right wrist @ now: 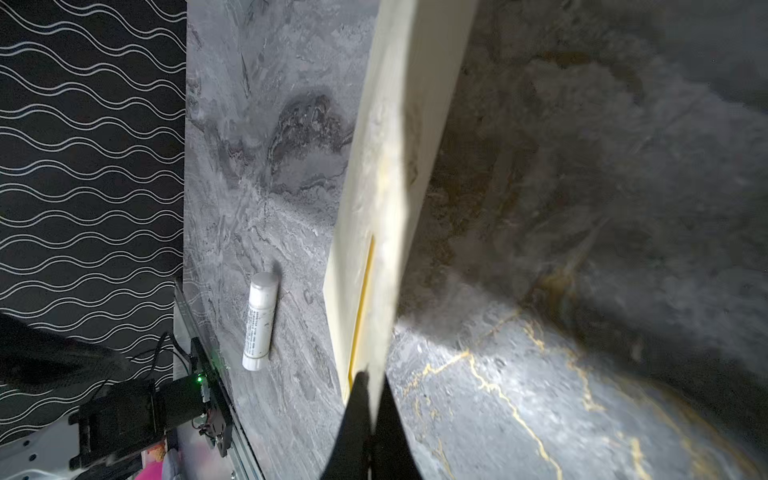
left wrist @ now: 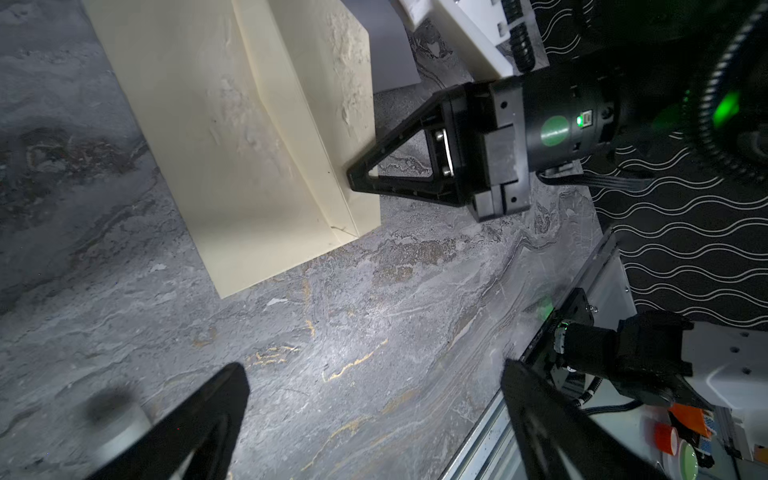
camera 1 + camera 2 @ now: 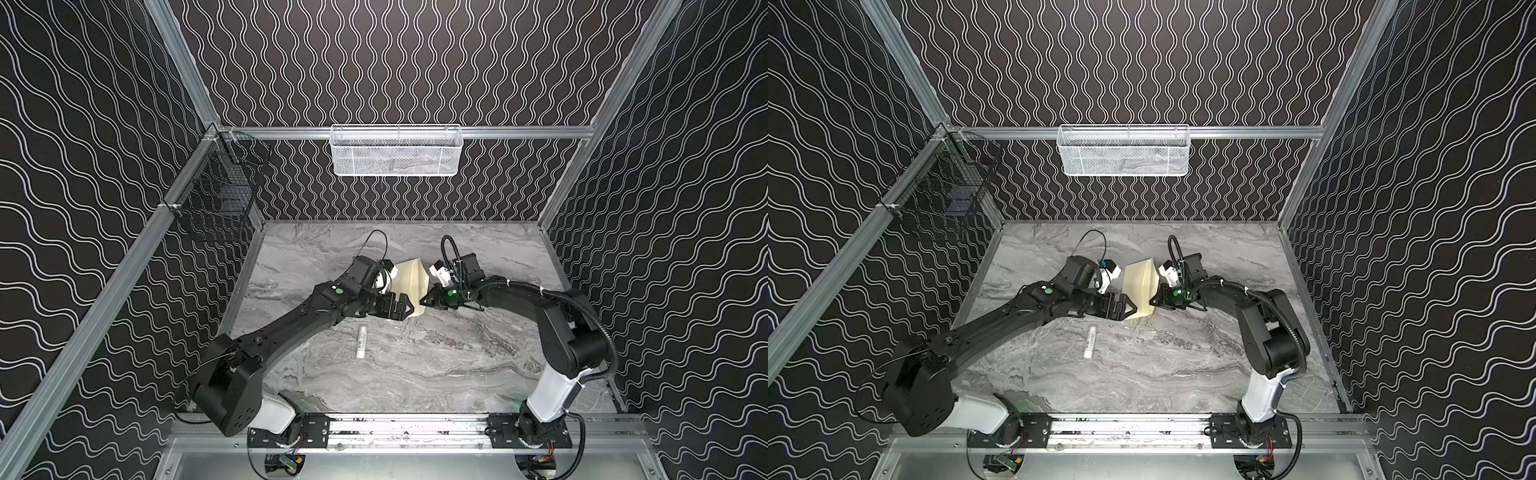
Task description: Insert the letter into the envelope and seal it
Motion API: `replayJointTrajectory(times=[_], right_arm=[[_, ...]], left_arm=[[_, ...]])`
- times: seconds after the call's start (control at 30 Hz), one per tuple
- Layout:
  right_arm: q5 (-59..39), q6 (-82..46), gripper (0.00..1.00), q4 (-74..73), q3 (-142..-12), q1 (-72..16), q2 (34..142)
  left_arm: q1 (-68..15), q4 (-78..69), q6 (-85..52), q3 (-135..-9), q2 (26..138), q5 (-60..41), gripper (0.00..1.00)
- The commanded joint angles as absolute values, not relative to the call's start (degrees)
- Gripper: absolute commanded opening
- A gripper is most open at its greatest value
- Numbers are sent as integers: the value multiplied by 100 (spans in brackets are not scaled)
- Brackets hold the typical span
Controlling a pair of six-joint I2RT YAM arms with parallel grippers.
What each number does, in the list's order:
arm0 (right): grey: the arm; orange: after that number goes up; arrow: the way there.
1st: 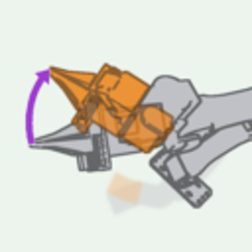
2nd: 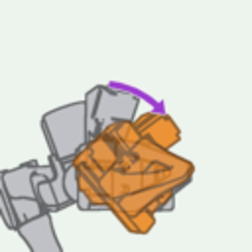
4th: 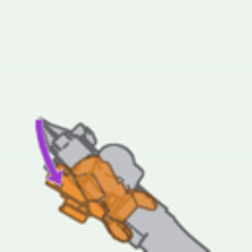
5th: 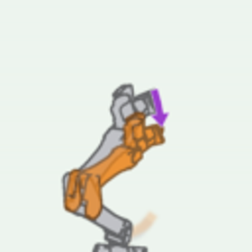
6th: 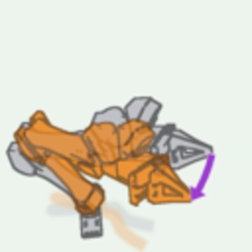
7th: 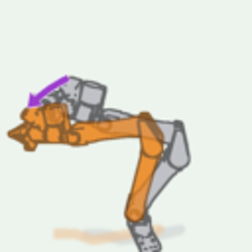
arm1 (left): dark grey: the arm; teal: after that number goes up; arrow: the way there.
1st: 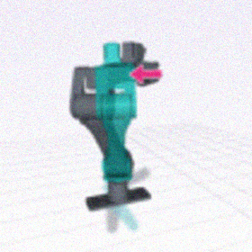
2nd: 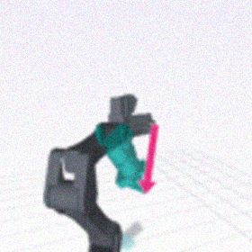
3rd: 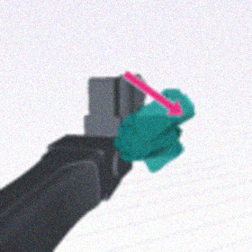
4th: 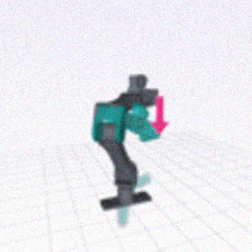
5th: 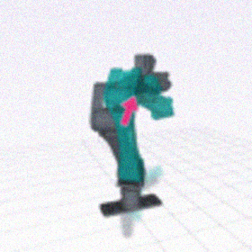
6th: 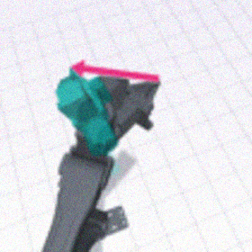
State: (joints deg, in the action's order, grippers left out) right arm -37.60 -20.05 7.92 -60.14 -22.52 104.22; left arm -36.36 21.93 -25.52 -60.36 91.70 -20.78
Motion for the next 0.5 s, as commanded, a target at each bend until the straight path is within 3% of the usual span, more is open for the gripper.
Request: replayJointTrajectory(times=[0.0,0.47], right_arm=[[-3909,-1881,0,906,-6126,-2215,10598],[-4070,-1897,0,820,-6337,-2206,11165]], left_arm=[[-3612,1943,-2555,-5997,9169,-2149,99],[-3614,1854,-2611,-5931,9228,-2127,99]])
